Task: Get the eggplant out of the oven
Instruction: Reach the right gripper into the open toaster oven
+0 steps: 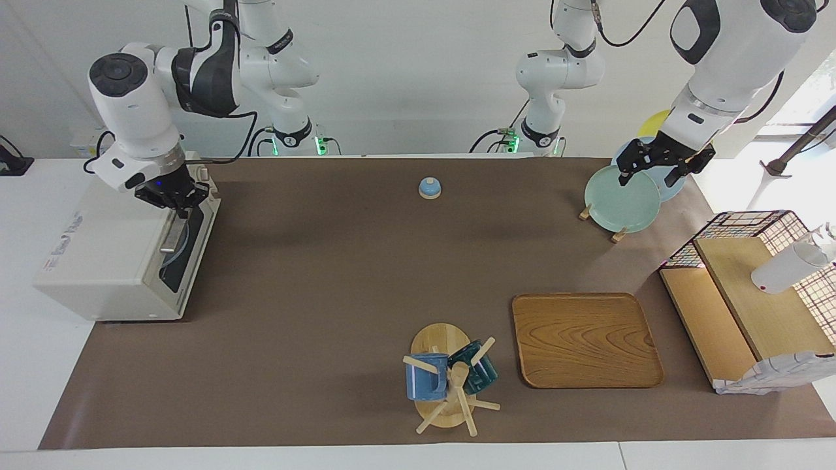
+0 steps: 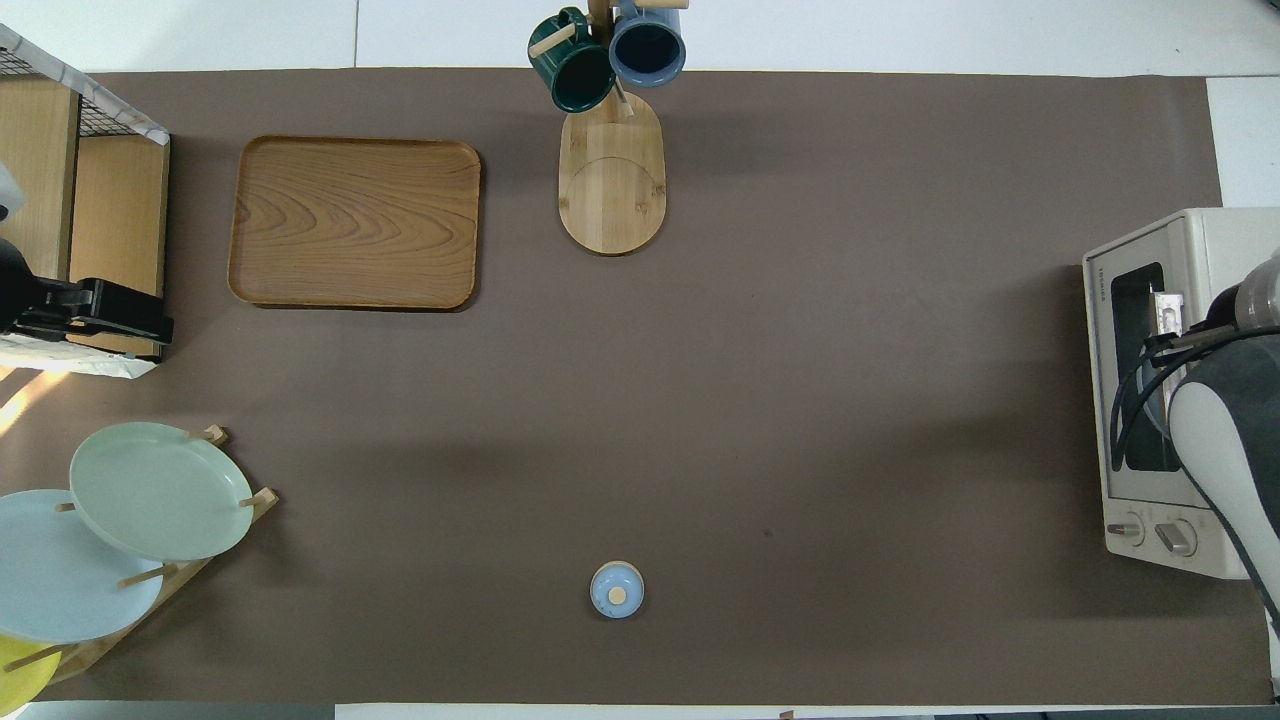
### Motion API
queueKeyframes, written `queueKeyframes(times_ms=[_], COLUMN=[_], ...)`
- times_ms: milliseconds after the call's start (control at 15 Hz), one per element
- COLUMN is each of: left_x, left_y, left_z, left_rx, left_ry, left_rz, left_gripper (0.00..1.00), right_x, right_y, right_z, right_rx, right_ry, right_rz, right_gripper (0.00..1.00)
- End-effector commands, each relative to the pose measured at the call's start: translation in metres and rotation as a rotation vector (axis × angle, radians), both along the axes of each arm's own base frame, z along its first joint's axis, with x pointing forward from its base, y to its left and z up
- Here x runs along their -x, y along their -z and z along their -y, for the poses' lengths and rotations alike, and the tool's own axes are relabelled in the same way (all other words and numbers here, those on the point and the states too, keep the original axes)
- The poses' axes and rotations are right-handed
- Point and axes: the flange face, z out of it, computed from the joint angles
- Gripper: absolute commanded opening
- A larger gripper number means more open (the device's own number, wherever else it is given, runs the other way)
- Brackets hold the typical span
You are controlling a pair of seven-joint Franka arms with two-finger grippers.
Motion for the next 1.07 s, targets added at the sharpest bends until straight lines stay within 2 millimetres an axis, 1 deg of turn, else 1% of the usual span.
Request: queueKeyframes(times_ms=[0, 267, 400, 533, 667, 733, 800, 867, 1000], left_x=[0.001, 0.001, 0.001, 0.001, 0.001, 0.001, 0.001, 0.001, 0.001], left_y=[-0.003, -0.002, -0.003, -0.002, -0.002, -0.002, -0.002, -0.002, -0.002], left_z=[0.001, 0.005, 0.000, -0.001, 0.000, 0.000, 0.000, 0.000, 0.000], left_rx=[-0.020, -0.020, -0.020, -0.020, -0.020, -0.020, -0.020, -0.020, -0.020], left_ry=[-0.003, 0.005, -0.005, -0.006, -0.005, -0.005, -0.005, -0.005, -0.005], left_rz=[0.006, 0.004, 0.006, 0.004, 0.002, 0.002, 0.002, 0.001, 0.002], left_gripper=[1.00, 1.00, 1.00, 1.00, 1.00, 1.00, 1.00, 1.00, 1.00], right_x=[0.003, 0.001, -0.001, -0.009, -0.018, -0.022, -0.026, -0.029, -0.030], right_y=[0.009, 0.028, 0.042, 0.061, 0.078, 0.086, 0.093, 0.097, 0.100], right_z=[0.010, 0.000, -0.008, -0.023, -0.050, -0.055, -0.067, -0.076, -0.076], right_rx=[0.017, 0.004, -0.006, -0.023, -0.056, -0.059, -0.061, -0.063, -0.066], right_ry=[-0.026, -0.028, -0.042, -0.070, -0.074, -0.075, -0.080, -0.093, -0.096], right_rz=[0.000, 0.007, 0.022, 0.040, 0.054, 0.057, 0.068, 0.078, 0.082], right_gripper=[0.00, 0.00, 0.00, 0.00, 0.00, 0.00, 0.00, 0.00, 0.00])
